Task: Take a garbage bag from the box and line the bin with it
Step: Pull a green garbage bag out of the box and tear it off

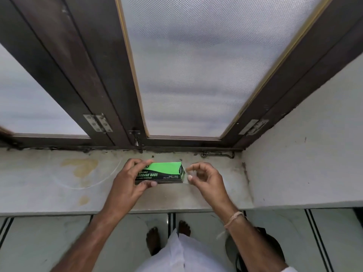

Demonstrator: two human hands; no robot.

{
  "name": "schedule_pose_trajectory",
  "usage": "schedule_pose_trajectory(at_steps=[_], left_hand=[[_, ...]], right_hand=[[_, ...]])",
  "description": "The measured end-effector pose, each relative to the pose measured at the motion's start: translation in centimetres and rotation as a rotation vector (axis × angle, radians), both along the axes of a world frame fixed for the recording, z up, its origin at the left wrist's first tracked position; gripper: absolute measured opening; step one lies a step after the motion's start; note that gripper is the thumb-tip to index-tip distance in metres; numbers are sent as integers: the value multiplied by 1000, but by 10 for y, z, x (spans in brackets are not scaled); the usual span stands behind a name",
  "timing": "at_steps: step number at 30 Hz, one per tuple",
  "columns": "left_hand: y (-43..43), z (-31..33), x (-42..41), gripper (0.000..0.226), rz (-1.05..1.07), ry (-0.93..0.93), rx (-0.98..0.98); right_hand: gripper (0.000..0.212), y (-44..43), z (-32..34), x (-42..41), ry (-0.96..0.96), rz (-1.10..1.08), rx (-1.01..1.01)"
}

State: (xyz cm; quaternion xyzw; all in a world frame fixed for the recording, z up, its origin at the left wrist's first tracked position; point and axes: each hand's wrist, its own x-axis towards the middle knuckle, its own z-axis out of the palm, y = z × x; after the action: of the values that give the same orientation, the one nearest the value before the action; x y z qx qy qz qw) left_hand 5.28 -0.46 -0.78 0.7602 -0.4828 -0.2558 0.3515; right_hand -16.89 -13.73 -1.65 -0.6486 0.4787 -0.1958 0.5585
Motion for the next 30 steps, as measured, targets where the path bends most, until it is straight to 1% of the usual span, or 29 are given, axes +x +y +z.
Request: schedule_pose_trajectory(at_steps=[1, 2, 3, 4, 6, 7, 9, 12, 15, 17, 20, 23, 26, 29, 30], left_hand=[[0, 0, 0, 70, -5, 2, -10], [0, 0, 1, 70, -5, 6, -18], [1, 0, 1, 70, 0, 19, -19], [0, 0, 1, 70, 3, 24, -25], [0, 0, 2, 69, 3, 42, -38], [-1, 0, 2, 69, 2, 54, -45], [-1, 0, 4, 68, 12, 62, -56], [-1, -1, 7, 69, 14, 57, -62], [-2, 0, 8, 68, 8, 60, -70], [-3, 1, 9, 66, -20, 63, -80], [-3, 3, 9, 63, -38, 89, -101], [-4, 5, 11, 62, -53, 101, -107], [-5, 5, 14, 63, -32, 89, -102], [-6, 4, 17, 65, -24, 83, -98], [-5, 4, 18, 66, -31, 86, -99]], right_hand=[[23, 3, -2, 0, 160, 21, -196], [22, 6, -1, 1, 264, 32, -375], [21, 9, 2, 2, 261, 27, -459], [21, 12, 6, 4, 177, 22, -446], [20, 17, 11, 8, -26, 17, -300], [17, 20, 14, 9, -82, -6, -277], [16, 24, 17, 10, -134, -41, -298], [21, 29, 15, 8, -156, -37, -298], [43, 34, 14, 8, -182, -67, -235], [48, 34, 14, 9, -200, -58, -190], [40, 30, 17, 7, -219, -21, -146], [33, 28, 20, 8, -178, 30, -137], [15, 30, 22, 9, -229, -10, -136], [23, 30, 24, 9, -273, -66, -85], [19, 30, 23, 10, -274, -67, -44]])
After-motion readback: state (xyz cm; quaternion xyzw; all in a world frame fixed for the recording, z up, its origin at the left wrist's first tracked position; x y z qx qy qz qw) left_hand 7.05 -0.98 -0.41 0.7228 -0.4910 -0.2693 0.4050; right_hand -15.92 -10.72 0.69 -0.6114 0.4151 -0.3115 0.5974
